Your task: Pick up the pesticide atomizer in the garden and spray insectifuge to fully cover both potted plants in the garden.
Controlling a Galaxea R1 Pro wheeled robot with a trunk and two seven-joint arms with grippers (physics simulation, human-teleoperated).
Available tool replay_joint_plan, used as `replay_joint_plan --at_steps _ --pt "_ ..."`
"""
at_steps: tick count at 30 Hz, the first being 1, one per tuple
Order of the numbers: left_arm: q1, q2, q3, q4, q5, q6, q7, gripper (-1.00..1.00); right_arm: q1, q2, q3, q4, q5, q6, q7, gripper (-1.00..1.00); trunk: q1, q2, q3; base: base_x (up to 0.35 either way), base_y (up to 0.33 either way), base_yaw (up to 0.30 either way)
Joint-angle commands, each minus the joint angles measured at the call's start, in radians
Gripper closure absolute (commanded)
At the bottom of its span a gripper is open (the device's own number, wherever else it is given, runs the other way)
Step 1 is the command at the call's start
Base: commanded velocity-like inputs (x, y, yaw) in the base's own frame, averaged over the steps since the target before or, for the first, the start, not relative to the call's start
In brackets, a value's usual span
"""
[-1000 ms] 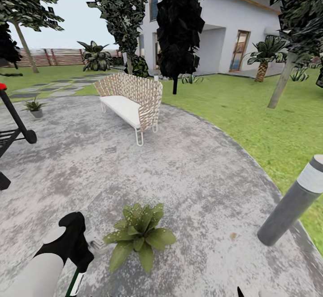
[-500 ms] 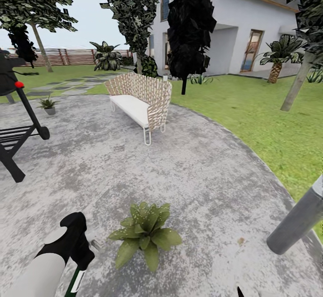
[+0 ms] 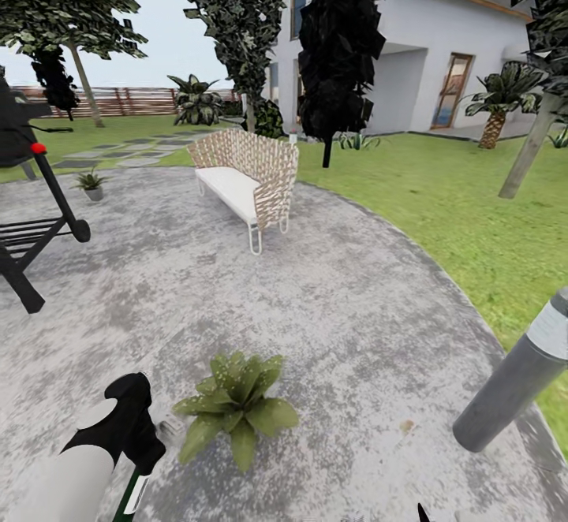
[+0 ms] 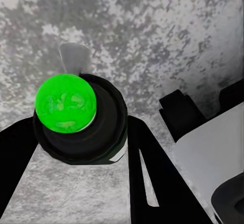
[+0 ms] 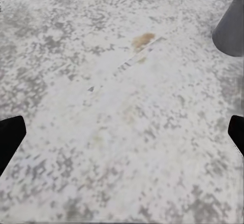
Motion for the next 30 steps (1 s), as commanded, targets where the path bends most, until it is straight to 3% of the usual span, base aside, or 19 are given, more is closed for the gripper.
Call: replay_joint_plan --at_steps 1,7,14,19,23,26,30 --pt "-0.001 -0.001 0.003 -0.001 -0.008 0.01 -0.009 1.0 -0.001 0.001 -0.009 0.0 0.005 -0.003 0.008 -1.0 -0.001 0.0 0.0 -0.21 -0.212 0.198" --pt "-0.001 -0.001 0.0 -0.001 -0.008 0.01 -0.01 1.0 -0.001 0.001 -0.008 0.001 0.005 -0.003 0.008 -1.0 -0.001 0.0 0.006 -0.217 -0.189 0.182" --pt "0.002 0.009 0.003 0.002 -0.012 0.01 -0.009 1.0 -0.001 0.001 -0.009 0.003 0.005 -0.003 0.008 -1.0 -0.001 0.0 0.006 -0.028 -0.019 0.015" --pt "-0.011 -0.006 -0.002 -0.001 -0.016 0.012 -0.012 1.0 -0.001 0.001 -0.009 0.001 0.005 -0.003 0.008 -1.0 -0.001 0.0 0.006 0.0 0.0 0.0" --pt "-0.047 -0.051 -0.006 -0.005 -0.021 0.015 -0.015 1.0 -0.001 0.001 -0.009 0.001 0.005 -0.003 0.008 -1.0 -0.001 0.0 0.006 0.0 0.0 0.0" --pt "-0.089 -0.056 -0.007 -0.001 -0.02 0.024 -0.017 1.0 -0.001 0.001 -0.009 0.001 0.005 -0.003 0.008 -1.0 -0.001 0.0 0.006 0.0 0.0 0.0" --pt "-0.099 -0.047 -0.013 0.002 -0.021 0.05 -0.02 1.0 -0.001 0.001 -0.009 0.002 0.005 -0.003 0.008 -1.0 -0.001 0.0 0.006 0.0 0.0 0.0"
